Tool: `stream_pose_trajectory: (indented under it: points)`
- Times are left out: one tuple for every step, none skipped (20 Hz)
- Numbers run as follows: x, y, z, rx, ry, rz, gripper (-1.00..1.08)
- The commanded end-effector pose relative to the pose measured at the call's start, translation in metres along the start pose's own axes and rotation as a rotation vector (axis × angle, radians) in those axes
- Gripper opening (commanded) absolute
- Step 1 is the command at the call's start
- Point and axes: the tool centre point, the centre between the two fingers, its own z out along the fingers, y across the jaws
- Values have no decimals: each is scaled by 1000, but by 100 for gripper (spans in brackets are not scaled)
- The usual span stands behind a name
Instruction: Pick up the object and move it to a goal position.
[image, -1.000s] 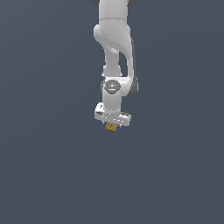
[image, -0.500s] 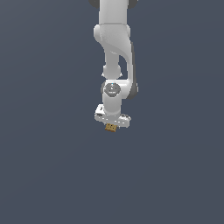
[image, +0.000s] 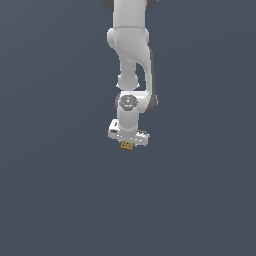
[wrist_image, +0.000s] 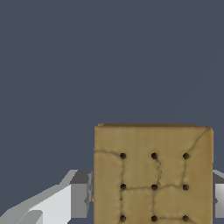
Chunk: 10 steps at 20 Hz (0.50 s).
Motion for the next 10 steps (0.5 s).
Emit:
stream_pose_trajectory:
  points:
    - [3,0,0,0,1,0,-100]
    - [4,1,0,0,1,0,-100]
    - [7,1,0,0,1,0,-100]
    - [9,2,0,0,1,0,-100]
    - [12,2,0,0,1,0,-100]
    - [15,3,0,0,1,0,-100]
    - [19,3,0,0,1,0,-100]
    - [23,4,0,0,1,0,-100]
    - [27,5,0,0,1,0,-100]
    - [32,6,0,0,1,0,-100]
